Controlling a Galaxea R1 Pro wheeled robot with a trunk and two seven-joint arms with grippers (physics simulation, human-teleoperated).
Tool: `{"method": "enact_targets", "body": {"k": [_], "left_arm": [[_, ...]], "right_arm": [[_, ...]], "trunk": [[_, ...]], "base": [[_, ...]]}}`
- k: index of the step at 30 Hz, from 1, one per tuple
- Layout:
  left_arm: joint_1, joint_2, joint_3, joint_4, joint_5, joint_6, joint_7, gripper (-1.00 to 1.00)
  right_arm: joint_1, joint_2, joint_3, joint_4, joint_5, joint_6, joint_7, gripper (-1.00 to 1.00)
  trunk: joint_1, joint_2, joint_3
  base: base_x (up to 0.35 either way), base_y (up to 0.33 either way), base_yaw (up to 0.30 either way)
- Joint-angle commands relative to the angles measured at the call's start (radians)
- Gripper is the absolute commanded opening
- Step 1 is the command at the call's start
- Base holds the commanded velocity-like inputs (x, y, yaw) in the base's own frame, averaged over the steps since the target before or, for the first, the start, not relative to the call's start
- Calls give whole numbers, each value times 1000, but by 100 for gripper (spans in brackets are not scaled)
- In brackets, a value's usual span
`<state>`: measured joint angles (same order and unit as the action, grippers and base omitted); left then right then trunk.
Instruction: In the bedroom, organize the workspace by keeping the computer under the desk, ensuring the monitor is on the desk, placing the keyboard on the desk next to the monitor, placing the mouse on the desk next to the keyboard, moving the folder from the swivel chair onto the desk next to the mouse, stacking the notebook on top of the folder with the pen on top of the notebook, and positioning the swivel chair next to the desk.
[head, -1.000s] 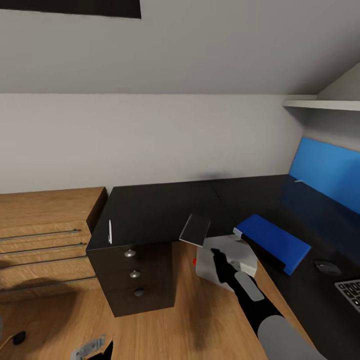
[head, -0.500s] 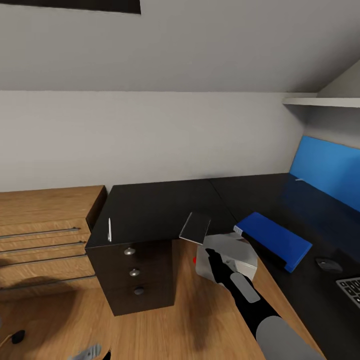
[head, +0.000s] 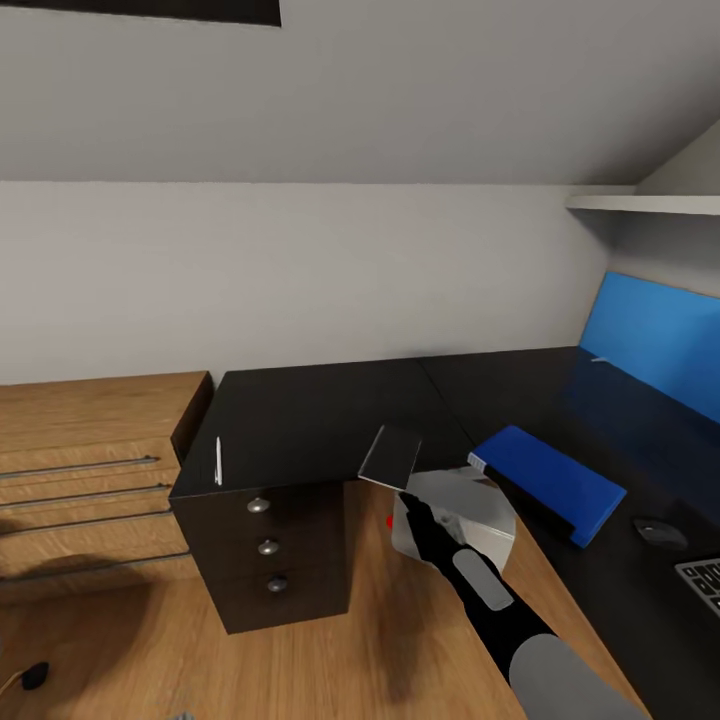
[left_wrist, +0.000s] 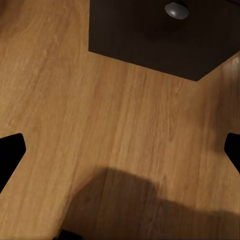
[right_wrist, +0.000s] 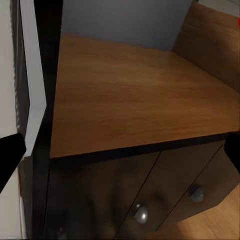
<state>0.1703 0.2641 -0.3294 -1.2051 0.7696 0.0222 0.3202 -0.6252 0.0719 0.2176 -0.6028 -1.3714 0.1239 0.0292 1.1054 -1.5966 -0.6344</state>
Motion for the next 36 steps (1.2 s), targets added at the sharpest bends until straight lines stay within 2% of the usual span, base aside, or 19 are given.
{"method": "enact_targets", "body": {"k": [1, 17, 25, 32, 36], "left_arm": [[0, 1, -2, -2, 5, 2, 7, 100], [0, -2, -10, 25, 3, 2, 8, 100], [0, -2, -10, 25, 4, 2, 8, 100], [0, -5, -10, 42, 2, 2, 8, 100], [0, -5, -10, 44, 2, 2, 8, 100]], "right_arm": [[-1, 0, 3, 2, -6, 1, 7, 100], [-1, -1, 9, 6, -6, 0, 29, 100], [-1, -1, 9, 6, -6, 0, 37, 100], [-1, -1, 9, 6, -6, 0, 37, 100], [-1, -1, 9, 6, -6, 0, 37, 100]], "trunk": [[0, 0, -1], [0, 0, -1], [0, 0, -1], [0, 0, -1], [-15, 28, 12]], "base": [[26, 0, 0], [9, 0, 0], [199, 50, 0], [58, 14, 0], [6, 1, 0]]}}
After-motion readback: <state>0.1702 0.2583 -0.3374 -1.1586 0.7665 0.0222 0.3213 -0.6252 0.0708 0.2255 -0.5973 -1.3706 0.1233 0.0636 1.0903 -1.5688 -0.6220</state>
